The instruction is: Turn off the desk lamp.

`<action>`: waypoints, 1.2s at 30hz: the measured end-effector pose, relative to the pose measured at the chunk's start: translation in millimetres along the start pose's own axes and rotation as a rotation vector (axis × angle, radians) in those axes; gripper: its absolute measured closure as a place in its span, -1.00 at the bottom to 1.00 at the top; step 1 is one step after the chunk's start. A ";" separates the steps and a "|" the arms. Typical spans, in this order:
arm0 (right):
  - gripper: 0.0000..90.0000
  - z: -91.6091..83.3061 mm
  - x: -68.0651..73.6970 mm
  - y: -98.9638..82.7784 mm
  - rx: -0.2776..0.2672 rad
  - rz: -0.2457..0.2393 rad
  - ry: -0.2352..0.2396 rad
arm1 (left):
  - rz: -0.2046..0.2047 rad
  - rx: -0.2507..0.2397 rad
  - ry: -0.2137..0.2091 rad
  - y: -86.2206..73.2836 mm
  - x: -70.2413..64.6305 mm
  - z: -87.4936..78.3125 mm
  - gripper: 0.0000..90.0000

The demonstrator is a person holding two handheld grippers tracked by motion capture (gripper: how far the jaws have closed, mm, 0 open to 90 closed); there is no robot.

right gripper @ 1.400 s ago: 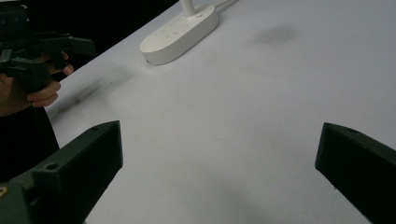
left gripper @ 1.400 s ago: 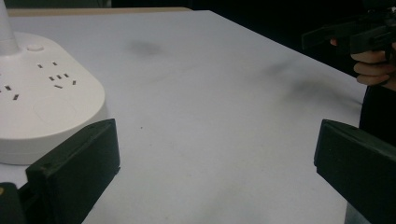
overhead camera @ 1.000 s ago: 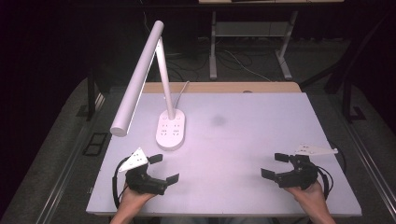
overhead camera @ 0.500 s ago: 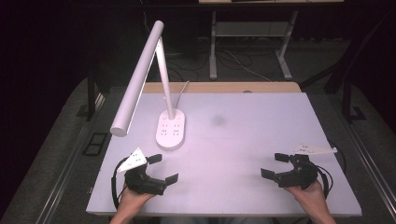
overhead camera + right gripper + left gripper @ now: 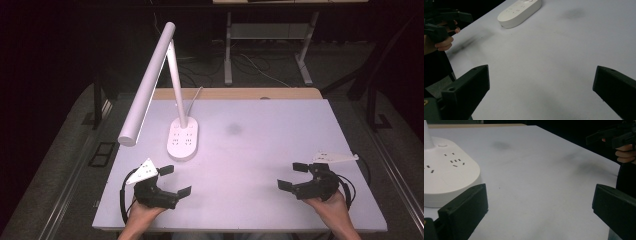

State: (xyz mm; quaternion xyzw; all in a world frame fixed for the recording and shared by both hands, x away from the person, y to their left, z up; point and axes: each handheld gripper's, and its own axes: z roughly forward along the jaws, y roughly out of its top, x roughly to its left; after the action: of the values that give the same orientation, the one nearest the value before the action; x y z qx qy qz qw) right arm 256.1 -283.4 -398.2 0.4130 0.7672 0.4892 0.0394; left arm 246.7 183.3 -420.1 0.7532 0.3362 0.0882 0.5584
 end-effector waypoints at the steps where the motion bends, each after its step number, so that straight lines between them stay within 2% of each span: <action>1: -0.98 0.0 -0.3 1.2 -0.002 0.001 0.001 | -0.001 0.000 0.003 0.0 0.2 -0.4 -1.00; 9: -0.98 0.9 -0.6 8.7 0.001 0.000 0.015 | -0.002 0.002 0.002 -0.2 1.1 0.4 -1.00; 17: -0.98 4.0 3.0 23.4 0.019 -0.025 0.027 | -0.002 0.006 -0.002 -0.4 0.2 1.4 -1.00; 21: -0.98 8.9 5.7 32.2 0.038 -0.045 0.037 | -0.002 0.003 -0.001 -0.4 0.8 0.5 -1.00; 28: -0.98 12.7 11.0 38.5 0.034 -0.059 0.032 | -0.002 -0.001 0.001 -0.2 1.5 -0.2 -1.00; 36: -0.98 23.3 17.0 52.9 0.046 -0.081 0.050 | -0.003 0.003 0.004 -0.2 1.5 0.0 -1.00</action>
State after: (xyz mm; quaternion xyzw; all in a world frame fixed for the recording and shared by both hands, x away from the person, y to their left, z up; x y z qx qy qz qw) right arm 287.3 -245.8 -363.1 0.3700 0.7951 0.4796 0.0303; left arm 247.7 184.3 -420.6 0.7533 0.3386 0.0883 0.5569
